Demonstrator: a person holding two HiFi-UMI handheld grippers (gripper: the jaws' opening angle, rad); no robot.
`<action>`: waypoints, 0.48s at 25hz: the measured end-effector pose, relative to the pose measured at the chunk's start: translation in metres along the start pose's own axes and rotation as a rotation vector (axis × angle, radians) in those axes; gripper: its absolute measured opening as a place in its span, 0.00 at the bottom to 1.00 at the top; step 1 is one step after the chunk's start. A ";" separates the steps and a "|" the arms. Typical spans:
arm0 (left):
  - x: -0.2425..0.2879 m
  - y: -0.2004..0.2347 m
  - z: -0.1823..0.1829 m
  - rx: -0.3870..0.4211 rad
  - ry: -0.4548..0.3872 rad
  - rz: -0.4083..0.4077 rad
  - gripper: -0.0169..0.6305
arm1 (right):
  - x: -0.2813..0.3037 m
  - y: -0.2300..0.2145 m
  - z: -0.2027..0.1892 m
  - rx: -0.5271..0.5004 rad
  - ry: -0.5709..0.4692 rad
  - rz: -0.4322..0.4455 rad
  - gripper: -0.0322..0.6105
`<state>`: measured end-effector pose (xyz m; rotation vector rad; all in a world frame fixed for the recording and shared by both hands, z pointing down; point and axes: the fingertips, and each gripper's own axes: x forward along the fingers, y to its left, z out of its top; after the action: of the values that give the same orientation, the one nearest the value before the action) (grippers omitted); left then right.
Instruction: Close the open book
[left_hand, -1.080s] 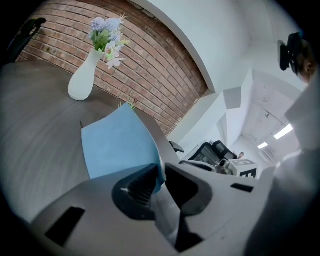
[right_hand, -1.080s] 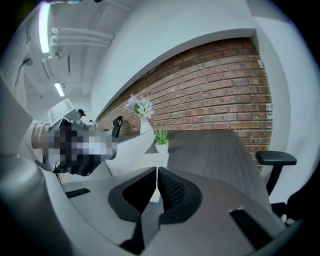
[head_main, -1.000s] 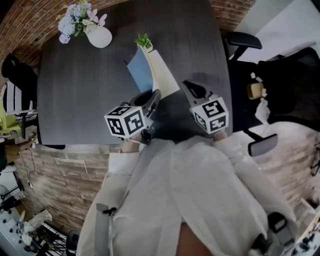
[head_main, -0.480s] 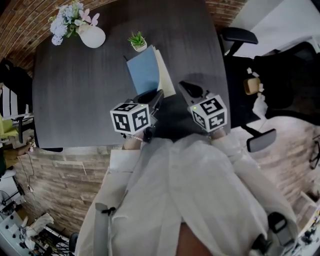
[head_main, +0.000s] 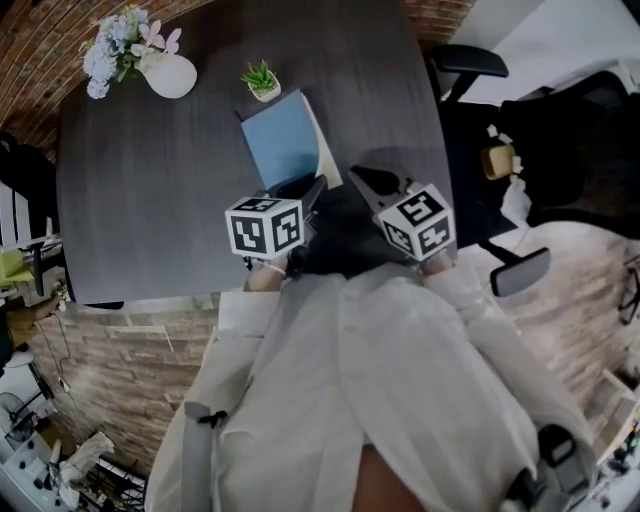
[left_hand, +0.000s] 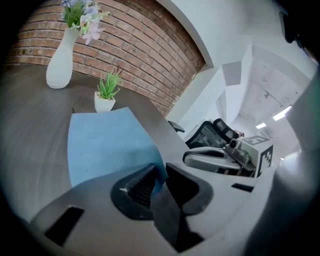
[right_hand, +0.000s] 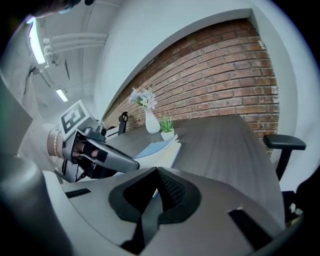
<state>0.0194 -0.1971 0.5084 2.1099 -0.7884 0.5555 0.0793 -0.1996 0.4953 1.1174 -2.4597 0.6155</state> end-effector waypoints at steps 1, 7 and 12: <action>0.002 0.000 -0.001 0.005 0.010 0.005 0.11 | -0.002 -0.002 0.000 0.006 -0.003 -0.006 0.06; 0.017 0.000 -0.006 0.067 0.070 0.044 0.12 | -0.008 -0.013 -0.005 0.045 0.001 -0.051 0.06; 0.023 0.002 -0.009 0.078 0.097 0.042 0.13 | -0.006 -0.011 -0.009 0.045 0.016 -0.057 0.06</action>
<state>0.0335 -0.1984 0.5285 2.1238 -0.7684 0.7160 0.0930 -0.1975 0.5024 1.1903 -2.4025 0.6634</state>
